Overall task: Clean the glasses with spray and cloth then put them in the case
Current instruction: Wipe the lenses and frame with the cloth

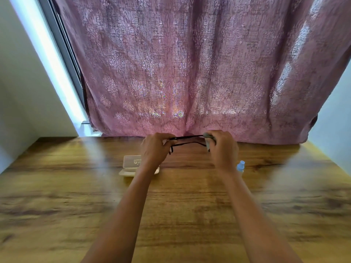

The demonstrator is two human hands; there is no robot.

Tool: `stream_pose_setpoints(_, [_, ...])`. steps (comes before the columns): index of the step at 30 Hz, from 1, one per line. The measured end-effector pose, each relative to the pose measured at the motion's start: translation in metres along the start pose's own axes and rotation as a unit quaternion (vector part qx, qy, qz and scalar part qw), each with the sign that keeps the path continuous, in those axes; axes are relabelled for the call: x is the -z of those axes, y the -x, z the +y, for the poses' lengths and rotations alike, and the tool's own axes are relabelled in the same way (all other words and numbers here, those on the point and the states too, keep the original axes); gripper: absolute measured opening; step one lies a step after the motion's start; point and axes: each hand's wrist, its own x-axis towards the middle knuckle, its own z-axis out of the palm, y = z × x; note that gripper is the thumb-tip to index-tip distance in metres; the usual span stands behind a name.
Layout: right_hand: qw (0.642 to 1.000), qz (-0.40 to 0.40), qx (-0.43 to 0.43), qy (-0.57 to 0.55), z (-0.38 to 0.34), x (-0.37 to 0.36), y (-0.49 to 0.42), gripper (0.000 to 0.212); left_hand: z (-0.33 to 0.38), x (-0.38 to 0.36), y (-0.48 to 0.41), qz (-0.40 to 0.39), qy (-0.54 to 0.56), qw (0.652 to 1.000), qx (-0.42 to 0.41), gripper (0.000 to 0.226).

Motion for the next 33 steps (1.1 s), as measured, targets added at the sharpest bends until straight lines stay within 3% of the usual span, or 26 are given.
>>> stream_pose_setpoints(4, [1.0, 0.013, -0.026, 0.012, 0.004, 0.002, -0.002, 0.015, 0.001, -0.001, 0.001, 0.014, 0.016, 1.0, 0.003, 0.014])
stream_pose_setpoints(11, [0.994, -0.049, 0.093, -0.029, -0.032, -0.017, 0.017, 0.022, 0.011, -0.012, 0.006, -0.006, 0.002, 1.0, -0.005, 0.017])
stream_pose_setpoints(20, [0.999, 0.027, -0.025, 0.002, 0.005, 0.006, 0.001, 0.014, -0.003, 0.004, 0.004, 0.032, 0.028, 0.999, 0.0, 0.016])
stream_pose_setpoints(28, [0.996, -0.035, 0.079, -0.021, -0.038, -0.018, 0.021, 0.022, 0.006, -0.004, 0.007, -0.006, 0.007, 1.0, -0.002, 0.019])
stream_pose_setpoints(33, [1.0, 0.009, 0.012, -0.011, -0.009, -0.002, 0.011, 0.015, -0.004, 0.002, 0.008, 0.034, 0.033, 0.999, -0.007, 0.016])
